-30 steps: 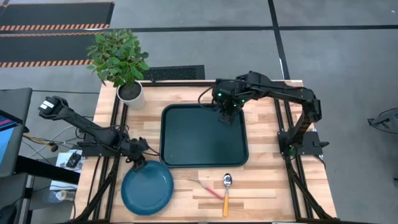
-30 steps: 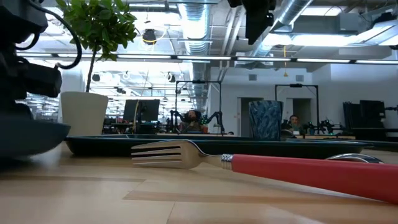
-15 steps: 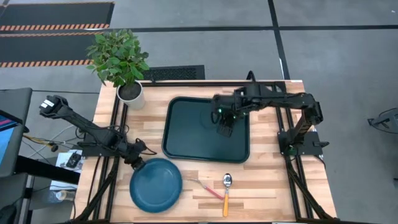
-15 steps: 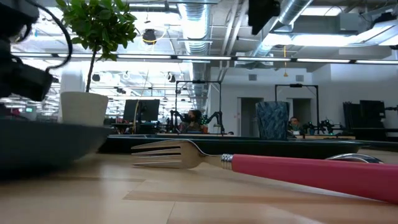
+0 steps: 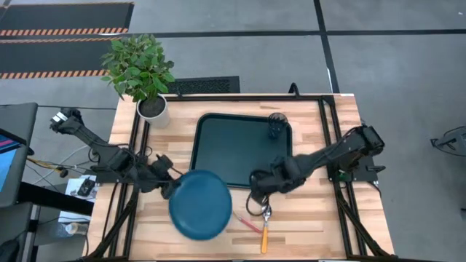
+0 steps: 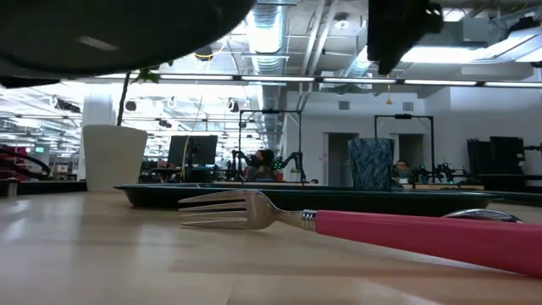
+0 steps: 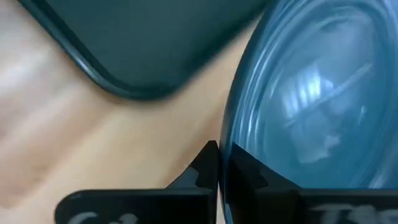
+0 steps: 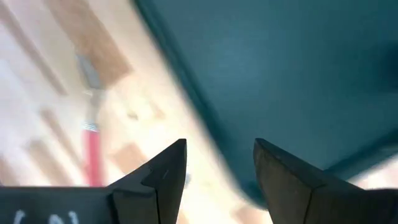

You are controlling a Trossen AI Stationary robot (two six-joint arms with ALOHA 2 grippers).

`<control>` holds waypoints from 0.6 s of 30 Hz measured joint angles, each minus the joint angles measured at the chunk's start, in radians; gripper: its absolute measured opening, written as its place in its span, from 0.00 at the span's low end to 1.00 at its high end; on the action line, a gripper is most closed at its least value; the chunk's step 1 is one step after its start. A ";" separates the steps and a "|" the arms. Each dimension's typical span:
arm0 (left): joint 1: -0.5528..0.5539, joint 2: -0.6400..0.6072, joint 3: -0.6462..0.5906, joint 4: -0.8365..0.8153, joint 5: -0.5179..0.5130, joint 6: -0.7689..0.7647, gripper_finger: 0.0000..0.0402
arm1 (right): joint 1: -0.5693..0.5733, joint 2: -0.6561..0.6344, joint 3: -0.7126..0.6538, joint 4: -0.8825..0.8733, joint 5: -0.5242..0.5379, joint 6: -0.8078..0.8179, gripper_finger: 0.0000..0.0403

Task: Pick and place plate/cup/fork/spoon on tray
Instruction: Put the blue plate on the black tray

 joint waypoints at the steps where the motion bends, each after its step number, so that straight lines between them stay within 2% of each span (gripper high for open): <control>1: 0.009 0.016 0.011 -0.028 -0.021 0.001 0.00 | 0.008 0.000 -0.021 0.028 0.003 0.037 0.52; 5: 0.044 0.093 -0.002 -0.128 -0.086 -0.011 0.00 | 0.043 0.000 -0.058 0.086 0.098 0.192 0.52; 8: 0.080 0.161 -0.018 -0.099 -0.136 -0.019 0.00 | 0.062 -0.001 -0.081 0.159 0.182 0.253 0.52; 14: 0.112 0.246 -0.016 0.065 -0.129 0.070 0.00 | 0.040 -0.002 -0.132 0.325 0.207 0.251 0.52; 18: 0.111 0.238 0.010 0.061 -0.133 0.079 0.00 | 0.019 -0.002 -0.188 0.479 0.199 0.226 0.52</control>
